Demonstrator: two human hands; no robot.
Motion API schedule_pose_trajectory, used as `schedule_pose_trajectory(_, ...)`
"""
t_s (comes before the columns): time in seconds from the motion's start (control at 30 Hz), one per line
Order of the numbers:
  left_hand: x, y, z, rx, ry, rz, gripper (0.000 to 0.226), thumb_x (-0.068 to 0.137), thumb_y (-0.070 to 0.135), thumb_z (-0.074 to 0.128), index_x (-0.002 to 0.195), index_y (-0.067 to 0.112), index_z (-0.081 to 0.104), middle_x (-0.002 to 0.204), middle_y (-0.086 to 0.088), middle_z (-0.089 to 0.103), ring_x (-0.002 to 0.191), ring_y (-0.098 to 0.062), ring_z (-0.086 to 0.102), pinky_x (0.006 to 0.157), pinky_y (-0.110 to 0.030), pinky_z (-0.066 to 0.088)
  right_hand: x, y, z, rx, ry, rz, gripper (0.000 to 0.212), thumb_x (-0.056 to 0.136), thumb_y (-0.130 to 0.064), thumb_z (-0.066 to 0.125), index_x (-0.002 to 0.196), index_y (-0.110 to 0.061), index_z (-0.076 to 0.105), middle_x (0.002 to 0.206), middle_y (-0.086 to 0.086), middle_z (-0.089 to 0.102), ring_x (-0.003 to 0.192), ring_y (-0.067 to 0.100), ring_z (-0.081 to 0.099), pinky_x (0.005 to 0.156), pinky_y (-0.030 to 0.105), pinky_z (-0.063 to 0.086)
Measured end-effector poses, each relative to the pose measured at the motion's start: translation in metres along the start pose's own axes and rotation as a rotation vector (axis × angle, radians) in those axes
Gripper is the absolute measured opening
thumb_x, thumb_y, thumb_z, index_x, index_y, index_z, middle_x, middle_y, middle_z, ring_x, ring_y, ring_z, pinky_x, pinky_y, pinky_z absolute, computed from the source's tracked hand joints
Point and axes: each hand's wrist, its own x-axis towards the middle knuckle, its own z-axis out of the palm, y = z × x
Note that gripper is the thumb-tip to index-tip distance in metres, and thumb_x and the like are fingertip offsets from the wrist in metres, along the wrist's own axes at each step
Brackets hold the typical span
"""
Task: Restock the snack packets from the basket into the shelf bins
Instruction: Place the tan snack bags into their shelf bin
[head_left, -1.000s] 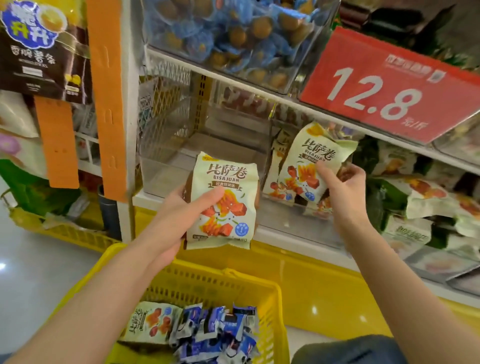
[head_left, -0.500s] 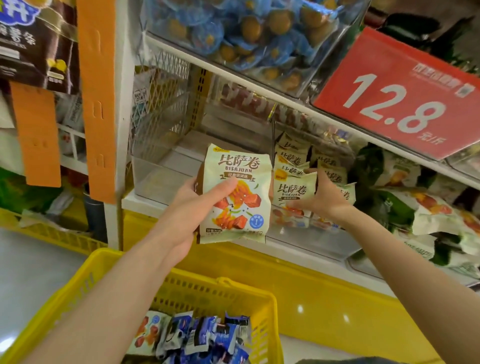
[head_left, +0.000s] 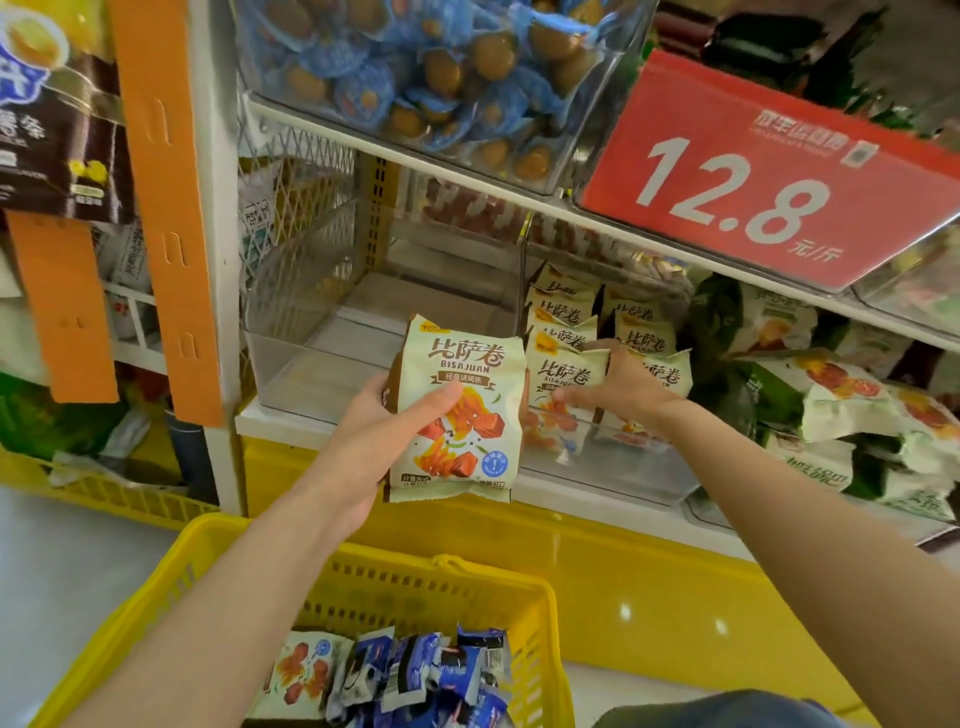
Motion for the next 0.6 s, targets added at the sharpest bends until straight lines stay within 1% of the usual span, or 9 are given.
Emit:
schedule_pose_trajectory(0.07, 0.0, -0.003, 0.003, 0.029, -0.006, 0.01, 0.066, 0.051, 0.045, 0.076, 0.111, 0.025, 0.056, 0.091, 0.003, 0.074, 0.079, -0.016, 0.072, 0.069, -0.034, 0.057, -0.01, -0.006, -0.001, -0.041, 0.15, -0.033, 0.084, 0.064, -0.039, 0.082, 0.132, -0.02, 0.037, 0.131, 0.003, 0.05, 0.116, 0.017, 0.051, 0.098, 0.033, 0.044)
schedule_pose_trajectory(0.13, -0.001, -0.007, 0.005, 0.063, -0.012, 0.034, 0.065, 0.05, 0.045, 0.077, 0.109, 0.031, 0.053, 0.096, 0.004, 0.073, 0.081, -0.014, 0.071, 0.072, -0.034, 0.057, -0.029, -0.019, -0.001, 0.013, 0.33, -0.161, 0.077, 0.071, -0.039, 0.076, 0.135, -0.017, 0.038, 0.134, -0.001, 0.048, 0.115, 0.006, 0.044, 0.097, 0.024, 0.038)
schedule_pose_trajectory(0.17, -0.002, -0.009, 0.006, 0.088, -0.02, 0.06, 0.064, 0.048, 0.045, 0.078, 0.106, 0.034, 0.052, 0.097, 0.005, 0.072, 0.082, -0.013, 0.071, 0.071, -0.031, 0.057, -0.041, -0.028, -0.002, 0.047, 0.348, -0.239, 0.07, 0.077, -0.04, 0.071, 0.134, -0.017, 0.039, 0.132, -0.004, 0.049, 0.113, 0.002, 0.044, 0.096, 0.022, 0.037)
schedule_pose_trajectory(0.23, -0.005, -0.012, 0.009, 0.171, -0.075, 0.123, 0.064, 0.045, 0.046, 0.079, 0.102, 0.036, 0.053, 0.096, 0.008, 0.072, 0.083, -0.008, 0.07, 0.066, -0.024, 0.055, -0.07, -0.042, -0.003, 0.068, 0.159, -0.369, 0.059, 0.084, -0.042, 0.06, 0.134, -0.018, 0.041, 0.126, -0.009, 0.052, 0.112, 0.0, 0.047, 0.101, 0.021, 0.04)
schedule_pose_trajectory(0.33, -0.014, -0.021, 0.02, 0.338, -0.143, 0.229, 0.06, 0.049, 0.044, 0.08, 0.101, 0.037, 0.053, 0.092, 0.011, 0.07, 0.082, 0.001, 0.067, 0.059, -0.013, 0.05, -0.111, -0.054, 0.002, -0.098, -0.225, -0.428, 0.076, 0.07, -0.061, 0.055, 0.135, -0.024, 0.039, 0.125, -0.012, 0.053, 0.111, -0.001, 0.051, 0.095, 0.014, 0.042)
schedule_pose_trajectory(0.4, -0.022, -0.027, 0.029, 0.423, -0.164, 0.301, 0.055, 0.055, 0.051, 0.075, 0.102, 0.04, 0.049, 0.095, 0.012, 0.066, 0.083, 0.005, 0.064, 0.059, -0.01, 0.049, -0.129, -0.054, 0.005, -0.221, -0.25, -0.445, 0.081, 0.062, -0.068, 0.054, 0.13, -0.026, 0.042, 0.11, -0.014, 0.056, 0.095, -0.001, 0.055, 0.079, 0.013, 0.048)
schedule_pose_trajectory(0.43, -0.027, -0.03, 0.033, 0.449, -0.179, 0.33, 0.056, 0.056, 0.057, 0.07, 0.105, 0.042, 0.047, 0.096, 0.013, 0.065, 0.084, 0.006, 0.063, 0.06, -0.01, 0.049, -0.134, -0.052, 0.006, -0.232, -0.232, -0.453, 0.076, 0.062, -0.067, 0.057, 0.124, -0.026, 0.044, 0.103, -0.014, 0.057, 0.088, 0.0, 0.056, 0.072, 0.016, 0.05)
schedule_pose_trajectory(0.53, -0.041, -0.037, 0.046, 0.516, -0.261, 0.384, 0.051, 0.067, 0.069, 0.054, 0.11, 0.048, 0.039, 0.103, 0.016, 0.062, 0.09, 0.005, 0.062, 0.066, -0.014, 0.051, -0.143, -0.041, -0.003, -0.194, -0.208, -0.477, 0.054, 0.066, -0.056, 0.071, 0.103, -0.024, 0.047, 0.089, -0.009, 0.063, 0.078, 0.003, 0.058, 0.066, 0.024, 0.049)
schedule_pose_trajectory(0.6, -0.042, -0.038, 0.055, 0.685, -0.296, 0.413, 0.056, 0.073, 0.074, 0.039, 0.122, 0.047, 0.034, 0.118, 0.02, 0.055, 0.099, 0.006, 0.058, 0.072, -0.017, 0.052, -0.148, -0.034, -0.015, -0.264, -0.148, -0.479, 0.052, 0.065, -0.059, 0.07, 0.099, -0.027, 0.049, 0.084, -0.01, 0.063, 0.074, 0.002, 0.058, 0.063, 0.024, 0.048)
